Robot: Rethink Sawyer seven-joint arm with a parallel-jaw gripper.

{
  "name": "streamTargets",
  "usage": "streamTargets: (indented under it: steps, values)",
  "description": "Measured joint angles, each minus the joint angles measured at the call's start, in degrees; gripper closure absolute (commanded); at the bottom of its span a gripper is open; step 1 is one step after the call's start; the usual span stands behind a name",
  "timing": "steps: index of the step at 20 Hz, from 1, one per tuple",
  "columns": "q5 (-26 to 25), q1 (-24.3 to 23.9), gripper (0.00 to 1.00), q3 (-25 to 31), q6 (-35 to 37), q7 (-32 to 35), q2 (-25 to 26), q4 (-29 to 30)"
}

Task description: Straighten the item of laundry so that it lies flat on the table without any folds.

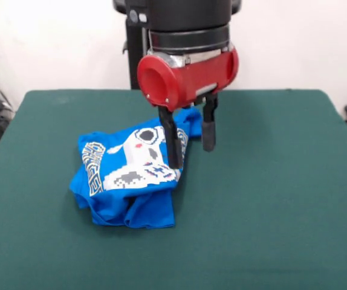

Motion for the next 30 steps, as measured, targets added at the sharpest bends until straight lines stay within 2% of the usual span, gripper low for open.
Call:
streamTargets:
  steps: [4,21,30]
  values:
    - [0.1,0.0,0.0,-0.7,2.0,0.0,2.2,0.1]
    - [0.2,0.1,0.0,-3.3,2.1,0.0,10.5,1.1]
    - [0.2,0.1,0.0,-3.5,2.1,0.0,11.3,2.3]
